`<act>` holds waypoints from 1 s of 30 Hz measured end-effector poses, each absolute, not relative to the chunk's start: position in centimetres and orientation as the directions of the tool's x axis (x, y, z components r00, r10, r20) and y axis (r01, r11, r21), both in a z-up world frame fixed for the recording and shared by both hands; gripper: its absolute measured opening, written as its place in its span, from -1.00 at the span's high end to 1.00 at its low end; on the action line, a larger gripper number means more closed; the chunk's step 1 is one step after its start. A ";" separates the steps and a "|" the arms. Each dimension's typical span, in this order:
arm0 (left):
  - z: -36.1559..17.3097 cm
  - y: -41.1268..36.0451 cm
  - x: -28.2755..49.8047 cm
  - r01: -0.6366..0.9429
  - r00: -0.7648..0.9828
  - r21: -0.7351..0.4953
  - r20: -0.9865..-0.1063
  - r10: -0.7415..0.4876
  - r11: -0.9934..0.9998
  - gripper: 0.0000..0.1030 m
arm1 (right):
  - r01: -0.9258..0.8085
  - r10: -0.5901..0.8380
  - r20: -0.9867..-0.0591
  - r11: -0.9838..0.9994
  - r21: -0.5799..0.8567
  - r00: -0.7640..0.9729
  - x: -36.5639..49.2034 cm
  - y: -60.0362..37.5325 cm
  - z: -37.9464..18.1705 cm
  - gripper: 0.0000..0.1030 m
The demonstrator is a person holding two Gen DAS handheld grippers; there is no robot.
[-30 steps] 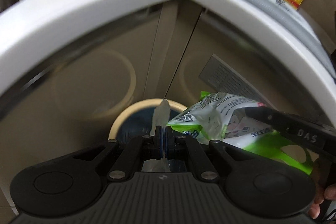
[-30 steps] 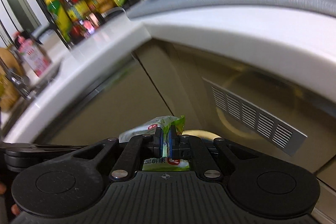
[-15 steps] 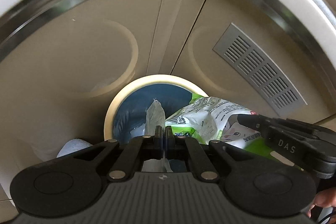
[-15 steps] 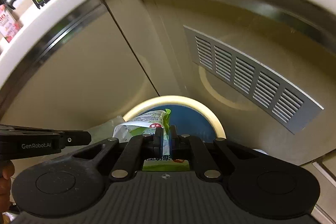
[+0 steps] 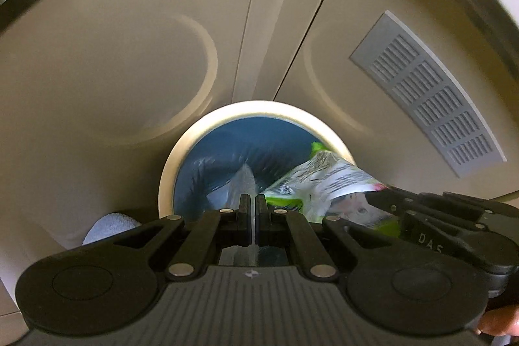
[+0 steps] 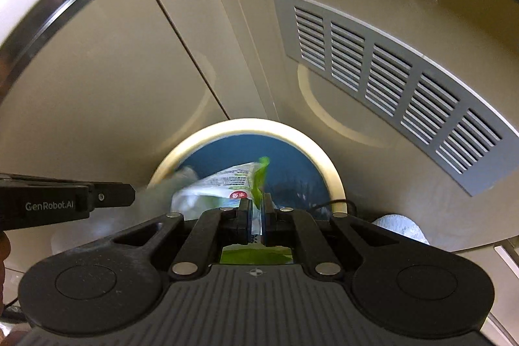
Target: Collect trash
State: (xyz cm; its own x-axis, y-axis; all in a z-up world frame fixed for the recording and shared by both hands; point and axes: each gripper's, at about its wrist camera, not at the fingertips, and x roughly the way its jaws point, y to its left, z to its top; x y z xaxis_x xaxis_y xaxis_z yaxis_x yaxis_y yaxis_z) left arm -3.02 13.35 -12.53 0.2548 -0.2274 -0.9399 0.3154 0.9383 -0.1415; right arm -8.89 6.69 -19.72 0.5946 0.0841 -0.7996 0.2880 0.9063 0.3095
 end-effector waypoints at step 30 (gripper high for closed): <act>-8.5 15.1 -7.2 0.359 0.372 -0.001 -0.917 -0.144 0.933 -0.99 | 0.340 0.083 -0.795 0.874 0.348 0.601 -12.1 5.8 -15.0 -0.56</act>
